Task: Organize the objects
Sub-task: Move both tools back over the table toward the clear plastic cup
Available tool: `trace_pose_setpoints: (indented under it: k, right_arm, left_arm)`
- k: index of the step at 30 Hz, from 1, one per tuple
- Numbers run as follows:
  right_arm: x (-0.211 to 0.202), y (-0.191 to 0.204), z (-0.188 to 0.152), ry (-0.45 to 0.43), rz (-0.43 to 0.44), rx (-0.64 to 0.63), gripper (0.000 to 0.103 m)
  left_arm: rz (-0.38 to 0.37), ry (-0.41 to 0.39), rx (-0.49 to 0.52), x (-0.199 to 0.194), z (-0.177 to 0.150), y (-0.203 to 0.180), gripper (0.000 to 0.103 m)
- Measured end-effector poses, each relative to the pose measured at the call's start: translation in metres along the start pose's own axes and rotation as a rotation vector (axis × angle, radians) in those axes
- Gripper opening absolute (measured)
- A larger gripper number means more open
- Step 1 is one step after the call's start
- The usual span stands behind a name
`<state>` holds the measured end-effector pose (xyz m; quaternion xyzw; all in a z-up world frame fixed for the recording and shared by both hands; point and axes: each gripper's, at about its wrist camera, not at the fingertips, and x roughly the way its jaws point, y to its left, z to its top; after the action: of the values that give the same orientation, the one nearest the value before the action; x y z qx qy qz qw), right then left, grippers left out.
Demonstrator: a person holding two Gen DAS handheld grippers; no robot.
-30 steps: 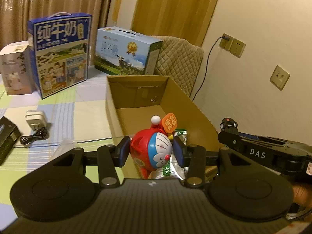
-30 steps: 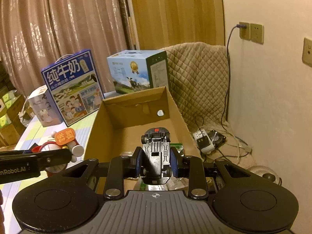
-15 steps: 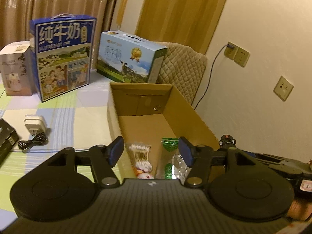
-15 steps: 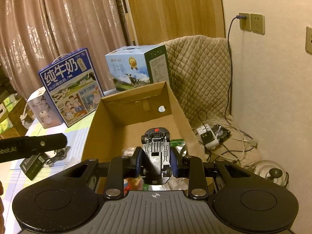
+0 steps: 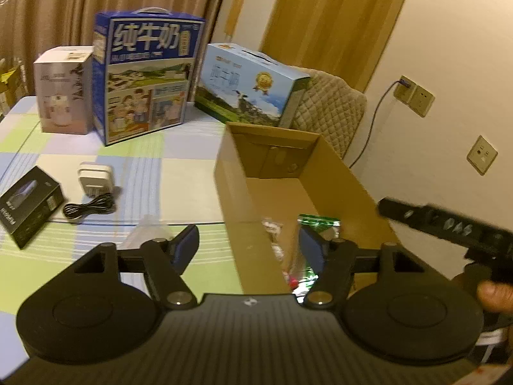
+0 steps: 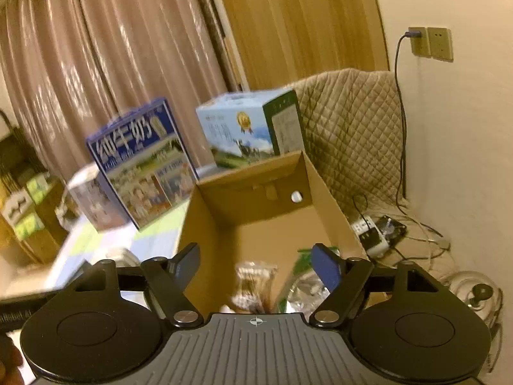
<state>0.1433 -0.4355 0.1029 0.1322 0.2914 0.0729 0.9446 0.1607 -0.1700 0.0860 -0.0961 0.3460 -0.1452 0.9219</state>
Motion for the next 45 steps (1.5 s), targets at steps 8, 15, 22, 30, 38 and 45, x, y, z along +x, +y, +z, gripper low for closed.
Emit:
trace_pose_setpoints:
  k: [8,15,22,30,38,45]
  right_arm:
    - [-0.016,0.003,-0.007,0.026,0.009,0.047,0.074]
    - [-0.029,0.033,-0.015,0.034,0.061,0.044,0.074]
    - [-0.033,0.078,-0.024,0.046,0.125,-0.009,0.074]
    - [-0.021,0.125,-0.036,0.081,0.178,-0.075,0.074]
    - [0.002,0.157,-0.054,0.129,0.194,-0.113,0.074]
    - [0.038,0.18,-0.07,0.176,0.193,-0.161,0.074]
  left_arm:
    - [0.052,-0.011,-0.015,-0.026,-0.013,0.033,0.068]
    - [0.134,-0.029,-0.019,-0.062,-0.026,0.068,0.074]
    - [0.213,-0.045,-0.038,-0.091,-0.035,0.106,0.08]
    - [0.269,-0.072,-0.057,-0.113,-0.034,0.142,0.085]
    - [0.297,-0.084,-0.064,-0.115,-0.023,0.172,0.088]
    - [0.313,-0.068,-0.063,-0.094,-0.017,0.199,0.088]
